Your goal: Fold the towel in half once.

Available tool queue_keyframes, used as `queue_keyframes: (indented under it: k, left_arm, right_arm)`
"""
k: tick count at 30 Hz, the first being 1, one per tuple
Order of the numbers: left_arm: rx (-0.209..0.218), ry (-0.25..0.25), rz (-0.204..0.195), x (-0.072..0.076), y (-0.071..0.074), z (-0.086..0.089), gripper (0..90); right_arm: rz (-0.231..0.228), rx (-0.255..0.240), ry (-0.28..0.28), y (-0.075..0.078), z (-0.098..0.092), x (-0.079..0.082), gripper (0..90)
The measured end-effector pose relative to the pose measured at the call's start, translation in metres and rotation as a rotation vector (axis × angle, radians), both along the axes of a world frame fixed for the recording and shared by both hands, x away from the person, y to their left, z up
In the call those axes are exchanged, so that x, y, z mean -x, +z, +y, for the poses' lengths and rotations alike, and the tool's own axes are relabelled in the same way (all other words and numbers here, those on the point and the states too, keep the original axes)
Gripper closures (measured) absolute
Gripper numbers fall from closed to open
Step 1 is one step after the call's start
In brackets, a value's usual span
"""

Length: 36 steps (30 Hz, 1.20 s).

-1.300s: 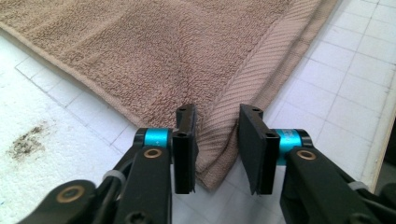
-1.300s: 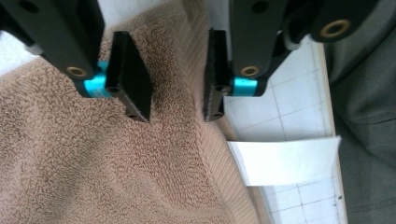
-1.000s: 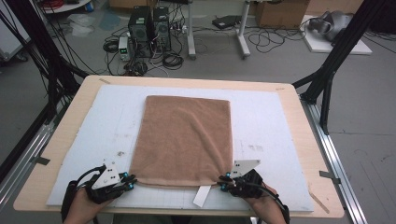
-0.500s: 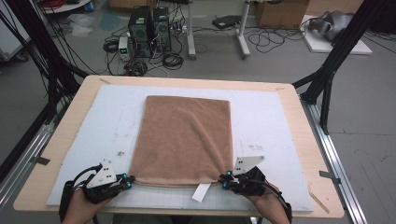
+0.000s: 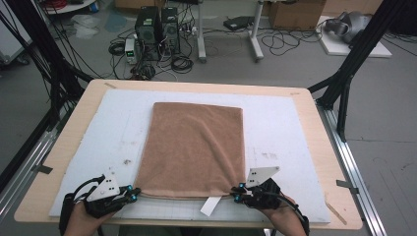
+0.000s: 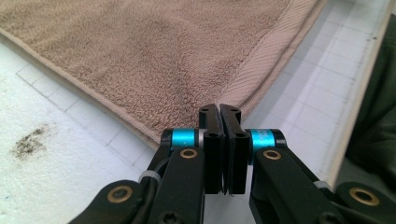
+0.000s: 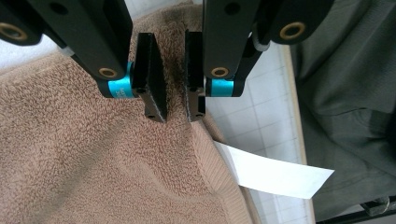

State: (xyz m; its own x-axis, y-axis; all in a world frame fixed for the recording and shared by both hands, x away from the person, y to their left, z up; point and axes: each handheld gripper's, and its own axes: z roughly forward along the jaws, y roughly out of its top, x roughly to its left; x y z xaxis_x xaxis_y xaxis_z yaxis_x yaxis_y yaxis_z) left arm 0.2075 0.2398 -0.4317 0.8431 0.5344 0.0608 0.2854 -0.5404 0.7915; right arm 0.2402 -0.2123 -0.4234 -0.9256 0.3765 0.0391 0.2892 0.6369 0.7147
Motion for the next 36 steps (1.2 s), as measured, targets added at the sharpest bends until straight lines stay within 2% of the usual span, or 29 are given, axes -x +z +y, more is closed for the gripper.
queue_keyframes:
  k: [4,10,14,16,18,21,23,27,36]
  left_arm:
    - [0.007,-0.013,0.000,0.013,0.003,0.001,87.8]
    - [0.005,-0.028,-0.007,0.042,0.007,0.000,87.8]
    - [0.001,-0.040,0.001,0.057,0.007,0.001,87.7]
    - [0.004,-0.043,0.005,0.059,0.006,0.002,85.1]
    - [0.016,-0.023,0.016,0.057,0.006,0.006,71.3]
    - [0.045,0.009,0.013,0.049,0.009,0.011,65.7]
    - [0.068,0.030,0.009,0.042,0.011,0.013,62.5]
    - [0.088,0.051,0.007,0.027,0.015,0.012,58.6]
    - [0.112,0.059,0.002,0.000,0.027,0.002,48.3]
  right_arm:
    - [0.003,-0.016,0.012,0.003,-0.003,0.010,79.6]
    - [0.010,-0.023,0.027,0.008,-0.006,0.032,79.6]
    - [0.013,-0.026,0.046,0.009,-0.006,0.043,79.2]
    - [0.027,-0.037,0.047,0.009,-0.007,0.045,70.8]
    - [0.078,-0.085,0.049,0.011,-0.010,0.042,63.0]
    - [0.076,-0.127,0.018,0.016,-0.015,0.038,56.3]
    - [0.060,-0.136,-0.014,0.019,-0.018,0.032,53.9]
    - [0.043,-0.133,-0.075,0.023,-0.019,0.018,48.6]
    - [0.026,-0.152,-0.138,0.028,-0.017,-0.012,36.0]
